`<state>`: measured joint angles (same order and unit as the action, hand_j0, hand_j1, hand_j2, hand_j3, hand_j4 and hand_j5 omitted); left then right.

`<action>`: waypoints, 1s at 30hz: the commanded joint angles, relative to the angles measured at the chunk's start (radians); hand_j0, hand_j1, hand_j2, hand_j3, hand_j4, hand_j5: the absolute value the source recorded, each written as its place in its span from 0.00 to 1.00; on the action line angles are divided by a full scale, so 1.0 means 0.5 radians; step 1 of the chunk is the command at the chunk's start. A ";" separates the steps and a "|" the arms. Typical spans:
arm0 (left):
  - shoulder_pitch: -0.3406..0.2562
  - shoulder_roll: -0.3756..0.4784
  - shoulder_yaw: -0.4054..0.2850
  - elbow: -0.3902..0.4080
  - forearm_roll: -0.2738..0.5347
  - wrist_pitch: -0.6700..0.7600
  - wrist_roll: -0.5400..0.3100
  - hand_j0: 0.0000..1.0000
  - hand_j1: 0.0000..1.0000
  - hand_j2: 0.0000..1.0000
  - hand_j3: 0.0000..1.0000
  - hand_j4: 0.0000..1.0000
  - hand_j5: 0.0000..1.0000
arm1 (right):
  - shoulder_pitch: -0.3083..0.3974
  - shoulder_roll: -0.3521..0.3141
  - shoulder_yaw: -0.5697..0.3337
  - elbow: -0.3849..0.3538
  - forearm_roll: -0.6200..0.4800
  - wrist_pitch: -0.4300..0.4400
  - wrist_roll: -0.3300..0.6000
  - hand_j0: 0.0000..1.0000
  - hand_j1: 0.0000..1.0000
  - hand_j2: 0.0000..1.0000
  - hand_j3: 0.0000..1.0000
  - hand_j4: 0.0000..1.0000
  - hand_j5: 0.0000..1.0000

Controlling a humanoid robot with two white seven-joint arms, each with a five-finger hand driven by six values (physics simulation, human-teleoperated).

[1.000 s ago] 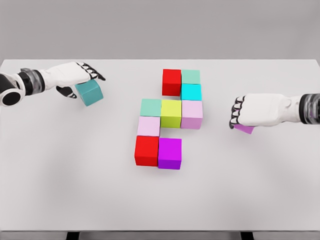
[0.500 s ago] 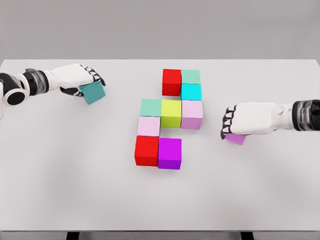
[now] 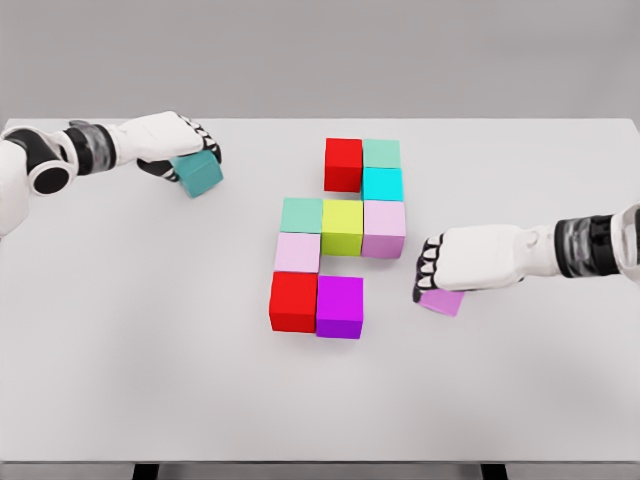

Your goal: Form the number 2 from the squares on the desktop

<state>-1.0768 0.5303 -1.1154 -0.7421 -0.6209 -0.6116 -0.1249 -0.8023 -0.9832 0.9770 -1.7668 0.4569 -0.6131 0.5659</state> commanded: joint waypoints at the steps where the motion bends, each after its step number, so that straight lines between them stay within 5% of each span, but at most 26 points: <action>1: 0.000 -0.030 0.007 0.015 0.012 0.002 0.001 0.64 0.64 0.64 0.64 0.64 0.64 | 0.000 0.015 0.009 0.002 -0.009 0.004 0.000 0.93 0.93 0.93 0.93 0.93 0.93; 2: -0.003 -0.033 0.007 0.015 0.008 0.002 0.001 0.64 0.64 0.64 0.64 0.64 0.64 | 0.003 0.015 0.009 -0.001 -0.009 0.004 -0.003 0.99 0.99 0.99 0.99 0.99 0.99; 11: -0.055 -0.159 0.010 0.098 0.012 0.002 0.001 0.65 0.65 0.65 0.65 0.65 0.65 | 0.000 -0.012 -0.009 0.002 -0.012 0.004 -0.003 1.00 1.00 1.00 1.00 1.00 1.00; 19: -0.086 -0.247 0.010 0.125 0.012 0.002 0.001 0.65 0.65 0.65 0.65 0.65 0.65 | -0.012 -0.387 -0.211 0.033 -0.322 0.004 -0.024 1.00 1.00 1.00 1.00 1.00 1.00; 24: -0.104 -0.303 0.010 0.147 0.012 0.002 0.001 0.65 0.65 0.65 0.65 0.65 0.65 | -0.015 -0.344 -0.208 0.245 -0.282 0.004 -0.009 1.00 1.00 1.00 1.00 1.00 1.00; 27: -0.110 -0.315 0.010 0.144 0.012 0.002 0.001 0.65 0.65 0.65 0.65 0.65 0.65 | -0.021 -0.200 -0.208 0.407 -0.024 0.004 -0.009 0.96 0.96 0.96 0.96 0.96 0.96; 30: -0.117 -0.340 0.010 0.144 0.012 0.002 0.001 0.65 0.65 0.65 0.65 0.65 0.65 | -0.021 -0.108 -0.205 0.417 0.138 0.004 -0.006 0.94 0.94 0.94 0.94 0.94 0.94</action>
<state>-1.1367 0.3674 -1.1138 -0.6707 -0.6201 -0.6117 -0.1249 -0.8130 -1.0690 0.8742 -1.5804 0.4733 -0.6131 0.5624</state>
